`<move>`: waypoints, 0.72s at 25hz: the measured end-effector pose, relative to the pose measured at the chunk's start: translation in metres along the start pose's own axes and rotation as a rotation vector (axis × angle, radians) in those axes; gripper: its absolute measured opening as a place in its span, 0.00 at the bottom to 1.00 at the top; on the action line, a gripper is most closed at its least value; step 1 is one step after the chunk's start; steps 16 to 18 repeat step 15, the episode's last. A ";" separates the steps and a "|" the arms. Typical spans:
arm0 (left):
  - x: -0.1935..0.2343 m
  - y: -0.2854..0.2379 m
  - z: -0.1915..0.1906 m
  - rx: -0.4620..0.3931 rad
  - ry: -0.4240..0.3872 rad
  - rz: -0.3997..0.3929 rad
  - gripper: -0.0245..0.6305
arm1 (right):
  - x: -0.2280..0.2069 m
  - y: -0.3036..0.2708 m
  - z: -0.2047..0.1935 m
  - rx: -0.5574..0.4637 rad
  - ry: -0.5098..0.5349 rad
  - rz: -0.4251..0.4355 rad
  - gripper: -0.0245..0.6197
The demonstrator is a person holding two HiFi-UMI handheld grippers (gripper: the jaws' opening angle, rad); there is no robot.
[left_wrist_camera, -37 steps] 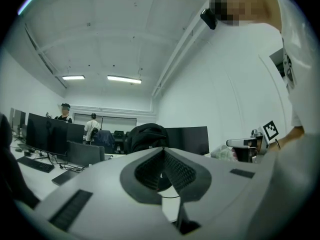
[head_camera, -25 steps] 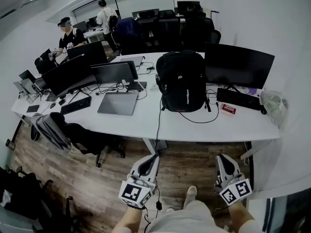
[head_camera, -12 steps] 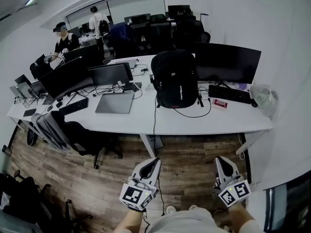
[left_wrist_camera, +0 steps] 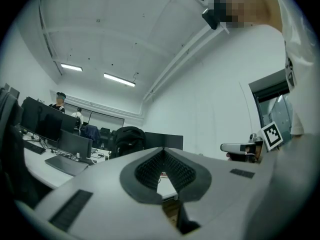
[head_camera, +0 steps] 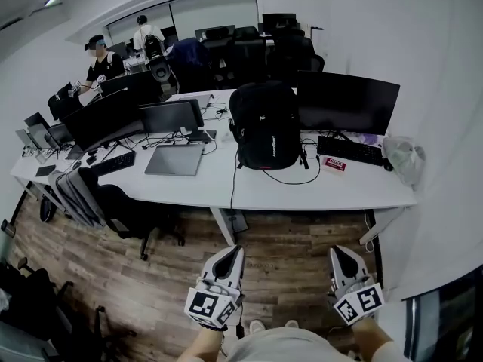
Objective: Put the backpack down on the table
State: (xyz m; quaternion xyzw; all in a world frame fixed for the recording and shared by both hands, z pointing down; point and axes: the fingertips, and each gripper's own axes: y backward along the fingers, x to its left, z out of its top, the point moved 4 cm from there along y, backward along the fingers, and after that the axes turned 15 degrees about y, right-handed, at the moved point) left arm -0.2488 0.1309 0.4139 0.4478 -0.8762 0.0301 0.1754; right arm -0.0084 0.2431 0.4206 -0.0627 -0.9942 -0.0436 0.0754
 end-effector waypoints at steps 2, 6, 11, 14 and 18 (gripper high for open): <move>-0.003 0.000 -0.004 0.003 -0.006 0.010 0.05 | -0.004 0.003 -0.001 -0.008 -0.006 0.006 0.06; -0.007 -0.001 -0.008 0.009 -0.023 0.022 0.05 | -0.009 0.007 -0.002 -0.009 -0.012 0.002 0.06; -0.017 0.001 -0.010 0.023 -0.058 0.027 0.05 | -0.012 0.014 -0.001 -0.023 -0.026 0.001 0.06; -0.025 0.004 -0.008 0.029 -0.064 0.020 0.05 | -0.010 0.021 -0.001 -0.017 -0.038 -0.006 0.06; -0.028 0.005 -0.008 0.030 -0.069 0.016 0.05 | -0.010 0.023 -0.001 -0.014 -0.042 -0.008 0.06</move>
